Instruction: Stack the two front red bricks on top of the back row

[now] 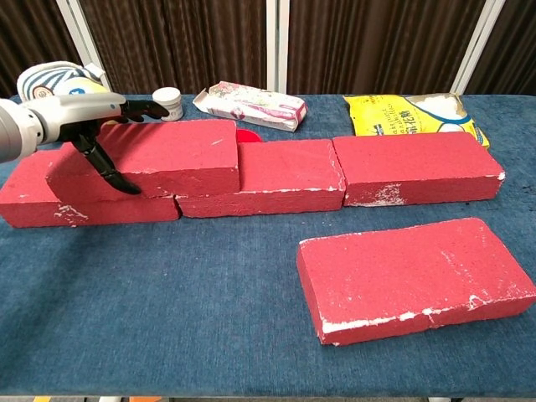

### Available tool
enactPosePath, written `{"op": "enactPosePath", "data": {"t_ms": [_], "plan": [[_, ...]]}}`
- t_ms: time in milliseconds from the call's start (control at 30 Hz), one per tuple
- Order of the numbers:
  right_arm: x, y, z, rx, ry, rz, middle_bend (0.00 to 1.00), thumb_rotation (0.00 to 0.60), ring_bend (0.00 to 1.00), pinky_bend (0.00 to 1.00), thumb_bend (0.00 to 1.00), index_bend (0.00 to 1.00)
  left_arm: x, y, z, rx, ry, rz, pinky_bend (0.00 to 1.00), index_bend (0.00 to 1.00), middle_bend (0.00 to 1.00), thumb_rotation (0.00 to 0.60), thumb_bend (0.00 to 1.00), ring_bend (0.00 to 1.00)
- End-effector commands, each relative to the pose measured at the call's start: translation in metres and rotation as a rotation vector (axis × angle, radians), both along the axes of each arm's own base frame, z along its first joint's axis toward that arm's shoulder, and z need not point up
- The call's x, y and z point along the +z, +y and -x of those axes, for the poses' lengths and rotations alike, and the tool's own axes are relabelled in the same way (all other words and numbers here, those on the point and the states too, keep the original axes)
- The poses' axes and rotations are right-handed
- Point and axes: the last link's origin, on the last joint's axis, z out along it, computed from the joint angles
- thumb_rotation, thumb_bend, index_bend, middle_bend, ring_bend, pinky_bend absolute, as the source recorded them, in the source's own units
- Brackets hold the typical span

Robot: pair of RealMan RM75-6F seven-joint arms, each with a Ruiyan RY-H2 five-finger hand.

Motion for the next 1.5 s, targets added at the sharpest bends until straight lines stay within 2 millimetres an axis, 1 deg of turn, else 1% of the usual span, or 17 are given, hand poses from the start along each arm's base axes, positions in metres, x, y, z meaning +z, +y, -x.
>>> {"op": "enactPosePath", "data": {"t_ms": [33, 567, 867, 1133, 1500], "plan": [[0.0, 0.0, 0.0, 0.0, 0.0, 0.001, 0.0, 0.6, 0.0, 0.0, 0.19, 0.0, 0.001, 0.0, 0.0, -0.001, -0.004, -0.003, 0.0, 0.04, 0.0, 0.6, 0.0, 0.0], [0.002, 0.0, 0.001, -0.003, -0.002, 0.006, 0.0, 0.6, 0.0, 0.0, 0.19, 0.0, 0.006, -0.003, -0.002, -0.014, 0.006, 0.005, 0.0, 0.04, 0.0, 0.6, 0.0, 0.0], [0.001, -0.001, 0.0, -0.001, -0.005, 0.004, 0.0, 0.6, 0.0, 0.0, 0.19, 0.0, 0.01, -0.004, 0.003, -0.024, 0.06, -0.008, 0.0, 0.04, 0.0, 0.6, 0.0, 0.0], [-0.001, -0.001, -0.001, 0.001, -0.012, -0.001, 0.0, 0.6, 0.0, 0.0, 0.2, 0.0, 0.013, -0.002, 0.005, -0.009, 0.066, -0.01, 0.0, 0.04, 0.0, 0.6, 0.0, 0.0], [0.001, -0.001, -0.002, 0.001, -0.015, 0.002, 0.0, 0.6, 0.0, 0.0, 0.19, 0.0, 0.015, -0.005, 0.001, -0.013, 0.051, -0.002, 0.0, 0.04, 0.0, 0.6, 0.0, 0.0]]}}
